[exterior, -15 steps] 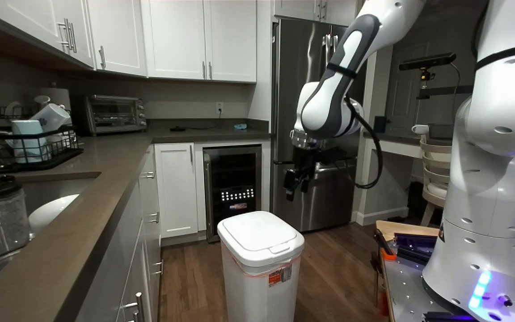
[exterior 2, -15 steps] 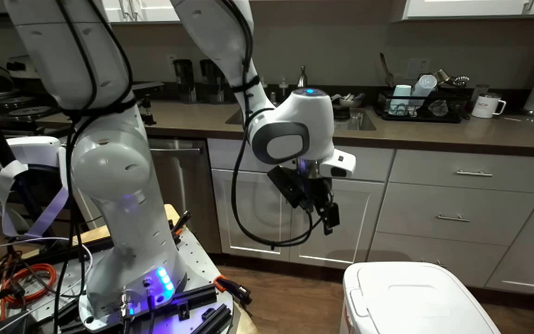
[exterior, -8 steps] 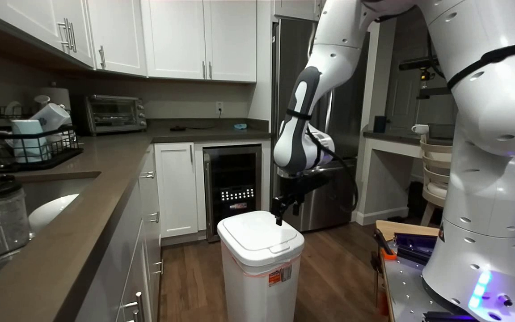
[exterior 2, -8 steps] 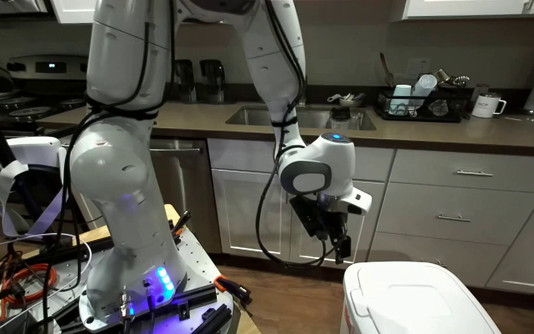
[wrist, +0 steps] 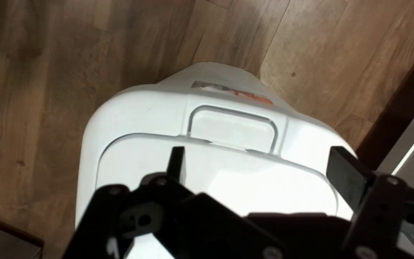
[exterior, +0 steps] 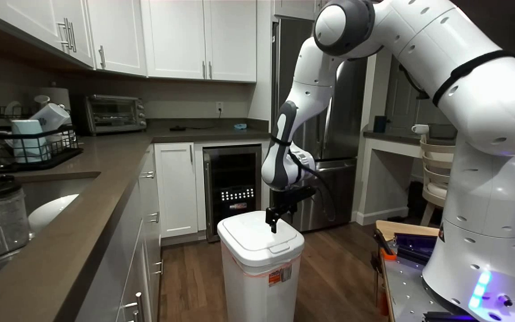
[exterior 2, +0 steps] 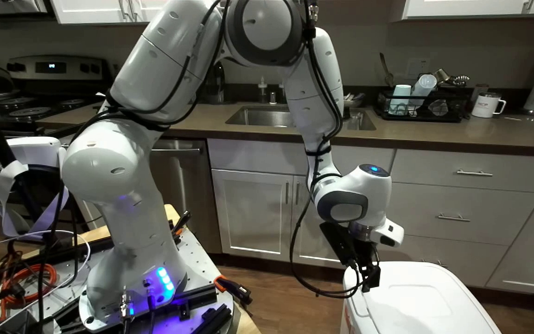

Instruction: Open the bin

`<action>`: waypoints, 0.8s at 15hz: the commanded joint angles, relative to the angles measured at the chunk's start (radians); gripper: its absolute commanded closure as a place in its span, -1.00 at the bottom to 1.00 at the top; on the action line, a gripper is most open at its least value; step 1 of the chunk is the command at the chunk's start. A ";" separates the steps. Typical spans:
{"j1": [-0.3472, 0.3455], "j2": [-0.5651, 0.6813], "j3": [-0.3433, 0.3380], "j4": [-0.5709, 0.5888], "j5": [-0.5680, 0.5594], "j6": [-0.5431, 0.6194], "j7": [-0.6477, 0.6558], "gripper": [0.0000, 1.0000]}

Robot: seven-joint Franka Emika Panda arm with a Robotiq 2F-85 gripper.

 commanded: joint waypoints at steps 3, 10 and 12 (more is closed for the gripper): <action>0.027 0.066 -0.080 0.052 -0.041 -0.009 0.095 -1.00; -0.022 0.068 -0.016 0.000 -0.012 0.005 0.112 -0.26; -0.049 0.079 0.020 0.000 -0.004 0.023 0.100 0.06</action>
